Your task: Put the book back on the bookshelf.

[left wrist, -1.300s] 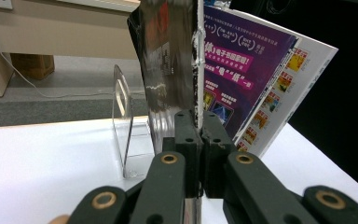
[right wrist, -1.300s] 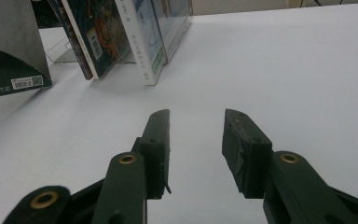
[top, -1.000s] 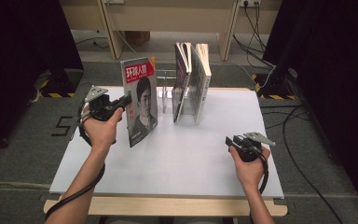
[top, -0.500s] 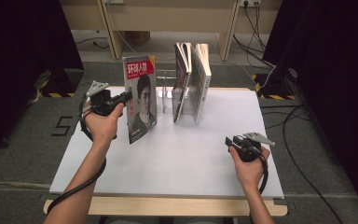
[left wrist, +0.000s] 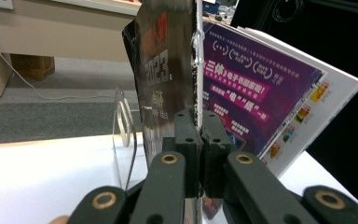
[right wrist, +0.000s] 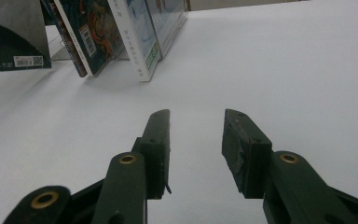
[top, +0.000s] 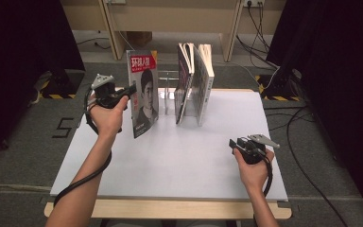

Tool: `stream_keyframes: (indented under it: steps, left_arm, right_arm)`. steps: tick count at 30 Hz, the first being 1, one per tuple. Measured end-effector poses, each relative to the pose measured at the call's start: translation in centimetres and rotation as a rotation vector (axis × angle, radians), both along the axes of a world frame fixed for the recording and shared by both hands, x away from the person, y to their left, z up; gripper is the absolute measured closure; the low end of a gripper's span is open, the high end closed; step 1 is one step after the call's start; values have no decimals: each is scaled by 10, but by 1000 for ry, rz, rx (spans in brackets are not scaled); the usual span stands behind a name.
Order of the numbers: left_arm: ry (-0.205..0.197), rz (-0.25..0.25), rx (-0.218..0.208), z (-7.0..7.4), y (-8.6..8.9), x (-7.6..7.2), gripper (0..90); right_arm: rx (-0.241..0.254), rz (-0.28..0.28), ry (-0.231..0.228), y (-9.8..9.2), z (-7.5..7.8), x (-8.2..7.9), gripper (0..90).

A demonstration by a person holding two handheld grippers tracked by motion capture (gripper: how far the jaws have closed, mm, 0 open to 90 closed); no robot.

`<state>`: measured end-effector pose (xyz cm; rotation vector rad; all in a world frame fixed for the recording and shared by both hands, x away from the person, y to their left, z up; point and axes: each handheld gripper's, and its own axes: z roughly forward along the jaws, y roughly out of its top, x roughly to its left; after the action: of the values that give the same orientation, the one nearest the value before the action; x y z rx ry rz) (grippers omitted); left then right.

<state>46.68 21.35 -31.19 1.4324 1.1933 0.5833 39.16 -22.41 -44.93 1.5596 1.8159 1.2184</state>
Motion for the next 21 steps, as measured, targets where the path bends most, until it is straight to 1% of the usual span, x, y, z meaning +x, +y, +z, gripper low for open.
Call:
stream_keyframes:
  steps: [1,3,7,10,11,12,14,15,16,18,21]
  left_arm:
    - [-1,-1,1,1,-1,2,872]
    - [-3,-2,-1,2,-3,6,872]
    - [-3,1,-2,3,-7,18,872]
    - [0,7,13,3,-10,28,872]
    - [0,7,13,3,-10,28,872]
    - [-1,13,24,4,-13,34,872]
    - [-6,17,28,6,-16,39,872]
    - [-6,17,28,6,-16,39,872]
    - [-8,21,27,7,-18,44,872]
    - [-10,23,18,7,-20,48,872]
    - [-13,33,15,4,-22,56,872]
  right_arm:
    - [-9,6,-5,-1,0,1,623]
    - [-12,5,-5,-2,-1,1,624]
    - [-3,1,-1,-2,-1,1,624]
    - [-5,-1,-3,-2,0,0,623]
    - [-5,0,-3,-2,0,0,623]
    - [-5,1,-4,-2,-1,0,623]
    - [0,1,-2,-2,-1,1,623]
    - [0,1,-2,-2,-1,1,623]
    - [-1,2,0,-2,-1,1,623]
    - [4,0,2,-3,-2,1,623]
    - [8,-6,8,-3,-2,1,623]
